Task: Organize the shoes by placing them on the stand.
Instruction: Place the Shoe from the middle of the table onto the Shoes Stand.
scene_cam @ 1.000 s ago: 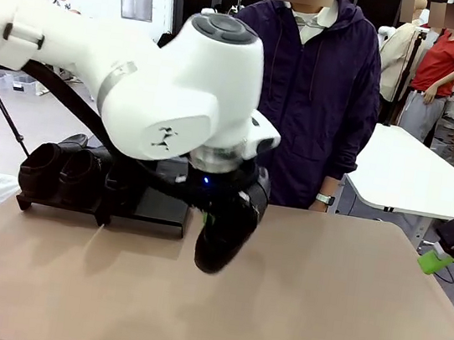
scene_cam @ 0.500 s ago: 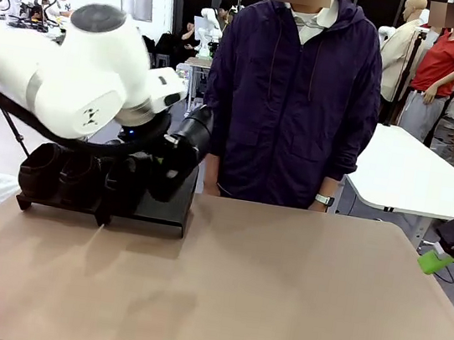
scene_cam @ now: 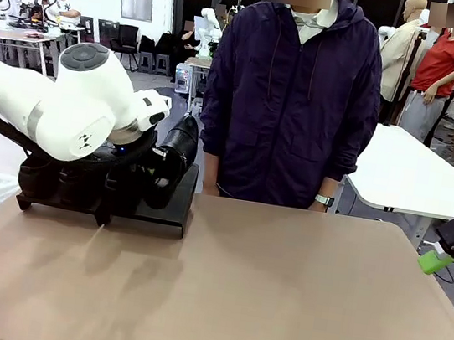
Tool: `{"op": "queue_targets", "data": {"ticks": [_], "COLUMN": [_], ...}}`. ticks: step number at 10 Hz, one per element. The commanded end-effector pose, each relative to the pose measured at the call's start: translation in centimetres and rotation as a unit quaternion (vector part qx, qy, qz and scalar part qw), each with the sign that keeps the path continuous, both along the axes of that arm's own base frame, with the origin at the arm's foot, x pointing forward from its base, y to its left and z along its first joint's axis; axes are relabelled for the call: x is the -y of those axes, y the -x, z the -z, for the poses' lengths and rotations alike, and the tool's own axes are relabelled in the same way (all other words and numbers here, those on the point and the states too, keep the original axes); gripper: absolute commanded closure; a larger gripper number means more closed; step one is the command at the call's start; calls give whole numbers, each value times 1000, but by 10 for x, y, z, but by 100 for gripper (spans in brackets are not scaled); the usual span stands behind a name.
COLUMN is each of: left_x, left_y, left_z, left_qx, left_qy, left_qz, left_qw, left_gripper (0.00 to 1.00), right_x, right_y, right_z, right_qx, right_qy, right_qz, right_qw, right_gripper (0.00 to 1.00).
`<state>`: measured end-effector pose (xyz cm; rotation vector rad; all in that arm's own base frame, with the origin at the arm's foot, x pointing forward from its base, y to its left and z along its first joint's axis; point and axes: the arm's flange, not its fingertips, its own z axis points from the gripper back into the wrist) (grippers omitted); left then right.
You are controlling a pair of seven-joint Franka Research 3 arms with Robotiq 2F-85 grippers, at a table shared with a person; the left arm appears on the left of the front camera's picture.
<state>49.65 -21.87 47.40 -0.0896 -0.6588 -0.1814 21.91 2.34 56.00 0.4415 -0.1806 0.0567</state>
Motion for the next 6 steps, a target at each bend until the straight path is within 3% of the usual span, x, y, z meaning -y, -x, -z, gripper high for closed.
{"op": "queue_targets", "data": {"ticks": [1, 3, 4, 6], "left_x": [3, 4, 1, -7], "left_y": [6, 2, -12, -29], "left_z": [-11, -1, 4, 7], "left_qx": [6, 0, -26, -22], "left_qy": [-11, -2, 16, 70], "left_qz": [12, 5, -32, -103], "left_qw": [1000, 1000, 999, 992], "left_gripper": [100, 100, 100, 100], "right_x": [1, 1, 1, 1], "right_y": [0, 0, 0, 0], "right_z": [-1, -1, -1, -1], "right_qx": [4, 4, 4, 4], "right_qy": [-8, -8, -8, -8], "right_qz": [-12, -12, -12, -12], "right_qw": [1000, 1000, 1000, 1000], "right_gripper": [0, 0, 0, 0]}}
